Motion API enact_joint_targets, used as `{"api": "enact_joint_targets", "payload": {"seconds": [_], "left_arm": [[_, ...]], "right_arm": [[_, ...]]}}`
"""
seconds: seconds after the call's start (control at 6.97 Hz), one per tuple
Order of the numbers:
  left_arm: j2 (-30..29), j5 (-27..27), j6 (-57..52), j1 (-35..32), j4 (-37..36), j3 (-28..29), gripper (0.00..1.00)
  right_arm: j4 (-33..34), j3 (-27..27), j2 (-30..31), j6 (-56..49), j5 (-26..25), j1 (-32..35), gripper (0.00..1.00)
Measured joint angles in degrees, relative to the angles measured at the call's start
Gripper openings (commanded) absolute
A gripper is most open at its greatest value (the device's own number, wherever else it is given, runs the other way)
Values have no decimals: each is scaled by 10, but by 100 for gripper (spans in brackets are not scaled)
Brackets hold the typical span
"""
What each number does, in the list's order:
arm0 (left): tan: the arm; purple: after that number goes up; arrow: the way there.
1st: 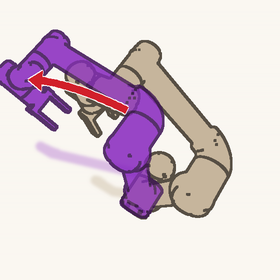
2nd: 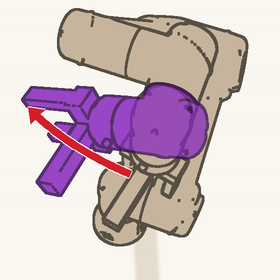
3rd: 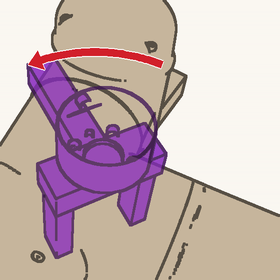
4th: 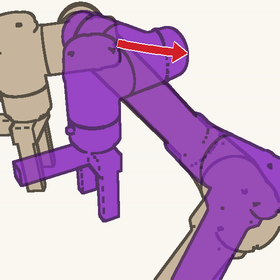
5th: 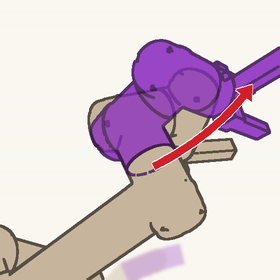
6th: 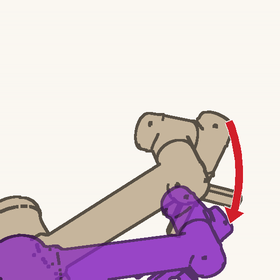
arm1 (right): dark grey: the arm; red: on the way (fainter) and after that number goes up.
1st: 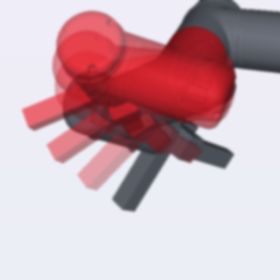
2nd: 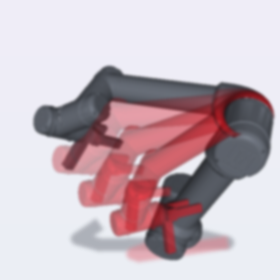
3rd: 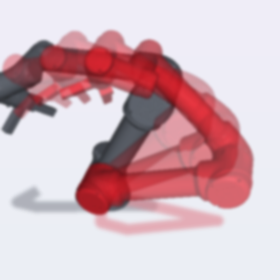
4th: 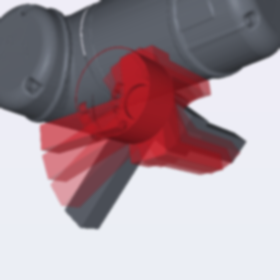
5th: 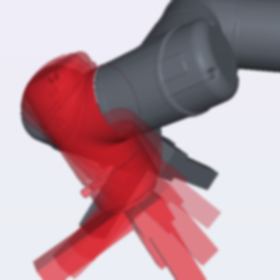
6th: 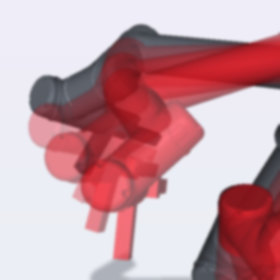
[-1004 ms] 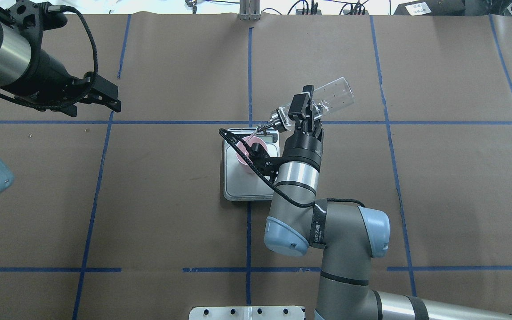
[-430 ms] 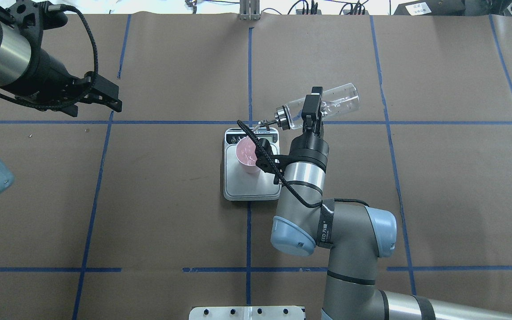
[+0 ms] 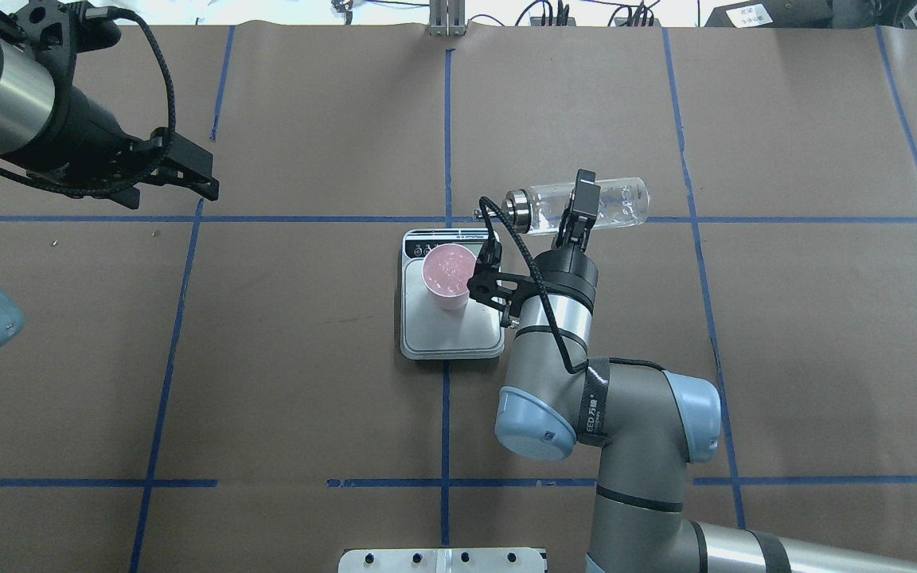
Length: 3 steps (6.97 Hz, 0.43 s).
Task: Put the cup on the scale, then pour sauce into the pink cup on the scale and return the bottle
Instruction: 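Tilt the bottle upright and move it away from the cup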
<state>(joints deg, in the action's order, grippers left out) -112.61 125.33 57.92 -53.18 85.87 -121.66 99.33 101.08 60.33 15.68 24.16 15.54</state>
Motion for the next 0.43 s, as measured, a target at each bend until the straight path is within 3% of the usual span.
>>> {"api": "enact_joint_targets", "payload": {"seconds": [0.43], "left_arm": [[0,0,0,-1,-1,-1,100]], "right_arm": [[-1,28,14,258,67,0,0]]}}
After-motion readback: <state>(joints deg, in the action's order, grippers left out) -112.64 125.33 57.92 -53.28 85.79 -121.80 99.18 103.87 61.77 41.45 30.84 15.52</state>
